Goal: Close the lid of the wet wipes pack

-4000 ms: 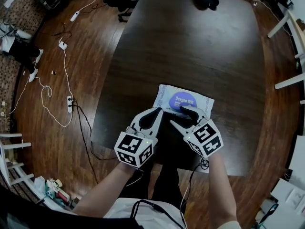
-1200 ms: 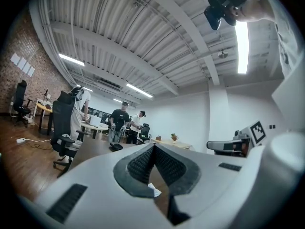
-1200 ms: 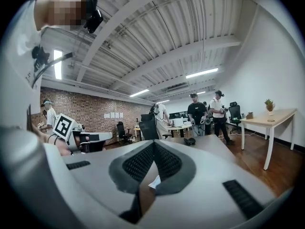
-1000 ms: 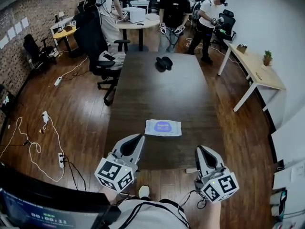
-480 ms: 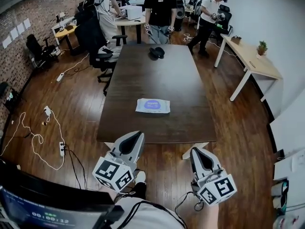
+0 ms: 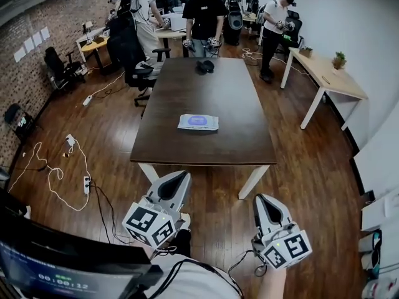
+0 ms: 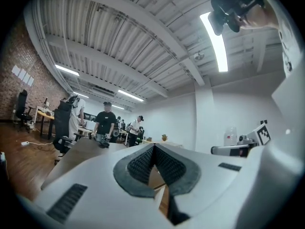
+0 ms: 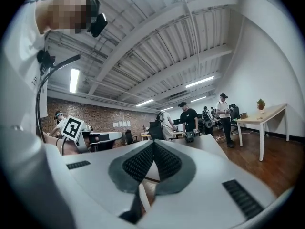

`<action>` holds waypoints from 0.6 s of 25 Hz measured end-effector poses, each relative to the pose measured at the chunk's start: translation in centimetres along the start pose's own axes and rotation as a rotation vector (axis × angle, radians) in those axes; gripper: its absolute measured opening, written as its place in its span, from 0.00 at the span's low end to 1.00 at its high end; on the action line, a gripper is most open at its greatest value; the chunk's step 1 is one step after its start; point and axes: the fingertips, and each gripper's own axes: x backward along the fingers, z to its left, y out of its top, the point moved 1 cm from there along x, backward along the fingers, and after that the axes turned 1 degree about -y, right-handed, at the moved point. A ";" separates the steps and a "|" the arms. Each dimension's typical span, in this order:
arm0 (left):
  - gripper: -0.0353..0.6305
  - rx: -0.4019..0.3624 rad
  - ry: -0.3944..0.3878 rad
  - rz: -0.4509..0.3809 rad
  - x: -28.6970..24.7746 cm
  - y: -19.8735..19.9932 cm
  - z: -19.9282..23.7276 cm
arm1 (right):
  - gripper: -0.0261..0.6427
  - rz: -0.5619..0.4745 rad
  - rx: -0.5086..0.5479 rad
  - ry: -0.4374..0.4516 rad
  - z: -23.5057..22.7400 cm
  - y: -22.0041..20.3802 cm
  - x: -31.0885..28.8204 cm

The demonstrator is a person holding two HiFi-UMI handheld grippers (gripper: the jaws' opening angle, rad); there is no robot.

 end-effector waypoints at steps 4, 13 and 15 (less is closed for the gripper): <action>0.05 -0.026 0.032 -0.005 3.8 1.1 -3.2 | 0.05 -0.022 -0.038 0.033 1.5 0.6 4.0; 0.05 -0.048 0.078 -0.009 8.6 4.3 -6.7 | 0.05 -0.061 -0.021 0.095 4.5 3.5 7.1; 0.05 -0.040 0.085 -0.007 9.2 4.3 -6.7 | 0.05 -0.058 -0.023 0.110 5.2 3.4 7.1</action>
